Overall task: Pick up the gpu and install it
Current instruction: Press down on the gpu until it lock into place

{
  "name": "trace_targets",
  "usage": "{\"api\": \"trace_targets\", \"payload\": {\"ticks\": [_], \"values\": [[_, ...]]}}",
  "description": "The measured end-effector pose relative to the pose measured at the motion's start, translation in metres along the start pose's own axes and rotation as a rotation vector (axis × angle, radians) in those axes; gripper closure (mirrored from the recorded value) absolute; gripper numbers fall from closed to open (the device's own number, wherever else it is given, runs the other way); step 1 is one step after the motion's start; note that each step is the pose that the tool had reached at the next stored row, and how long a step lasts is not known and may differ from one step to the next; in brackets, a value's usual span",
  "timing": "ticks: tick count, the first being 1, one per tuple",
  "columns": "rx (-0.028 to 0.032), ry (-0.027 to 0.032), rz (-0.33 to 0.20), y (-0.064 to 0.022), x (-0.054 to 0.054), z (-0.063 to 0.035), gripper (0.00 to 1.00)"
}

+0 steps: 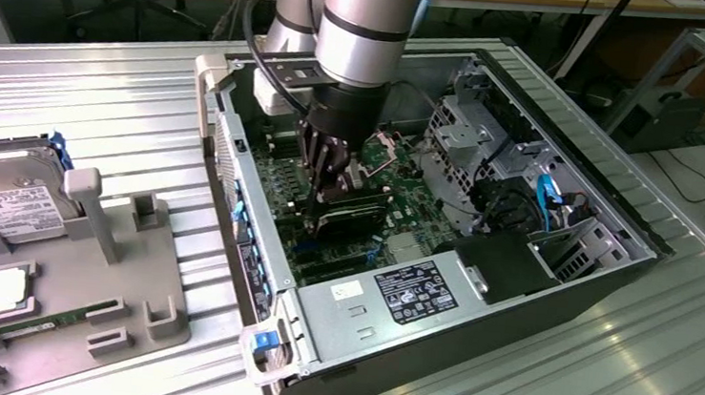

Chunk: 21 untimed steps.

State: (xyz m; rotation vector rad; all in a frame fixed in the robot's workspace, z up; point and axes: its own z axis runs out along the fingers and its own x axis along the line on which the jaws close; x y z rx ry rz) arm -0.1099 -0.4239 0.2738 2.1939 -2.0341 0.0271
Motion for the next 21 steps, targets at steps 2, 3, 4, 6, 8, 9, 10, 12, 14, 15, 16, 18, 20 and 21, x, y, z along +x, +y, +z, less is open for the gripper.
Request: {"api": "trace_targets", "payload": {"ticks": [2, 3, 4, 6, 8, 9, 10, 12, 14, 15, 16, 18, 20, 21], "values": [[0.0068, -0.0002, 0.000, 0.0000, -0.0005, -0.0008, 0.89], [0.0098, -0.0010, 0.000, 0.0000, -0.0004, -0.0010, 0.89], [0.0130, -0.0026, 0.000, 0.0002, -0.0005, -0.0009, 0.89], [0.0157, -0.0078, 0.000, 0.0015, -0.0006, -0.0007, 0.89], [0.0175, -0.0227, -0.001, 0.0028, -0.0007, -0.0006, 0.89], [0.0188, -0.0398, -0.002, 0.0031, -0.0007, -0.0006, 0.89], [0.0201, -0.0537, -0.003, 0.0032, -0.0007, -0.0006, 0.89], [0.0244, -0.0777, -0.005, 0.0032, -0.0007, -0.0005, 0.89], [0.0285, -0.0823, -0.005, 0.0033, 0.0002, -0.0005, 0.89], [0.0301, -0.0822, -0.005, 0.0034, 0.0006, -0.0006, 0.89], [0.0311, -0.0820, -0.005, 0.0034, 0.0009, -0.0008, 0.89], [0.0333, -0.0816, -0.005, 0.0039, 0.0011, -0.0014, 0.89], [0.0348, -0.0784, -0.004, 0.0047, 0.0012, -0.0026, 0.89], [0.0357, -0.0761, -0.004, 0.0052, 0.0012, -0.0030, 0.89]]}}
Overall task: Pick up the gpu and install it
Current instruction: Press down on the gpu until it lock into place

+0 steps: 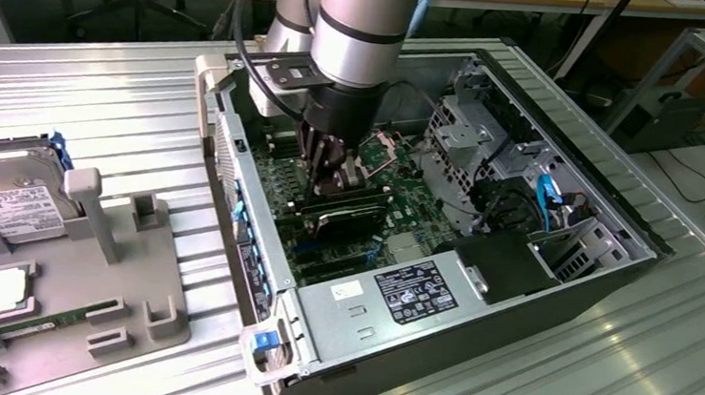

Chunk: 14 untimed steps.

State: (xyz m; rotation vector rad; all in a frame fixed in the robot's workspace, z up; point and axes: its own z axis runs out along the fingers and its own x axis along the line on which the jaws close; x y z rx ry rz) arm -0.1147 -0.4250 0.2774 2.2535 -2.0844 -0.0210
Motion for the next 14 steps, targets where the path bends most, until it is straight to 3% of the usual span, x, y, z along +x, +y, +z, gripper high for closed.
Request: {"api": "trace_targets", "payload": {"ticks": [3, 9, 14], "values": [[0.0005, 0.0051, 0.000, 0.0019, -0.0001, -0.0002, 0.89], [0.0008, 0.0060, 0.000, 0.0069, -0.0005, -0.0003, 0.89], [0.0070, 0.0066, 0.000, 0.0085, 0.0008, -0.0035, 0.89]]}}
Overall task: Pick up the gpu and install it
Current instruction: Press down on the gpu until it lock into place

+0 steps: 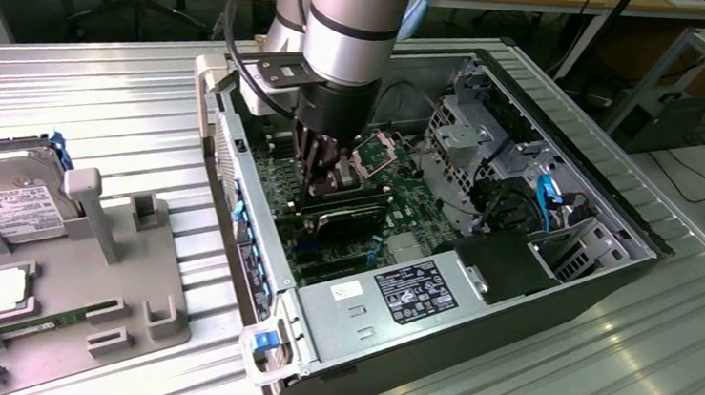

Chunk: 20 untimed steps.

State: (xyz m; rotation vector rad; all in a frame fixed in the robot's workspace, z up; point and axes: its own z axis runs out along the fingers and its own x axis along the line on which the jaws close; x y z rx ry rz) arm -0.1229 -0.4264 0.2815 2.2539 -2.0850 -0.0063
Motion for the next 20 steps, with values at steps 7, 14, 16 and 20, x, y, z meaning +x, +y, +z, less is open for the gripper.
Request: {"api": "trace_targets", "payload": {"ticks": [7, 14, 16, 20], "values": [[0.0073, 0.0038, 0.001, 0.0007, 0.0017, -0.0030, 0.89], [0.0071, 0.0033, 0.002, 0.0032, 0.0016, -0.0030, 0.89], [0.0072, 0.0032, 0.002, 0.0044, 0.0015, -0.0027, 0.89], [0.0070, 0.0035, 0.002, 0.0092, 0.0010, -0.0002, 0.89]]}}
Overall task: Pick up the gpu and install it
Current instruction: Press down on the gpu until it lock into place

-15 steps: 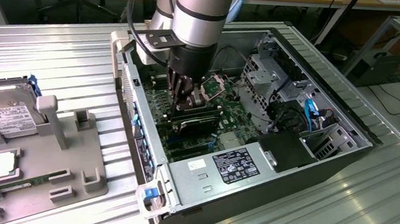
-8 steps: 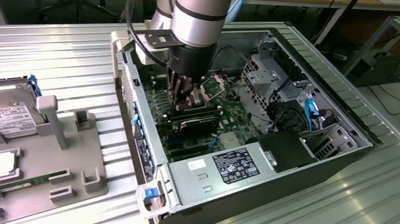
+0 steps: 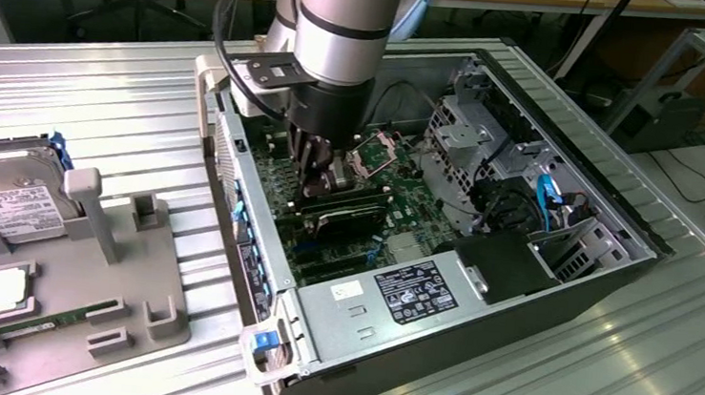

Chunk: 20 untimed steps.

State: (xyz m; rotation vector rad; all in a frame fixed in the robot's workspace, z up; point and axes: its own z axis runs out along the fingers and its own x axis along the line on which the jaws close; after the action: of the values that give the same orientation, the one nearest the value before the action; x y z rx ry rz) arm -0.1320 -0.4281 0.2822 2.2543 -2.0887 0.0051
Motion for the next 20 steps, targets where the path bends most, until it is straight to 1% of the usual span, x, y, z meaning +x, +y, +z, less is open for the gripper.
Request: {"api": "trace_targets", "payload": {"ticks": [6, 14, 18, 20], "values": [[0.0001, 0.0004, 0.000, 0.0034, 0.001, 0.0009, 0.89], [-0.0002, 0.0049, 0.000, 0.0041, 0.007, 0.0013, 0.89], [-0.0002, 0.0052, 0.000, 0.0045, 0.012, 0.0019, 0.89], [-0.0001, 0.0049, 0.000, 0.0053, 0.012, 0.0029, 0.89]]}}
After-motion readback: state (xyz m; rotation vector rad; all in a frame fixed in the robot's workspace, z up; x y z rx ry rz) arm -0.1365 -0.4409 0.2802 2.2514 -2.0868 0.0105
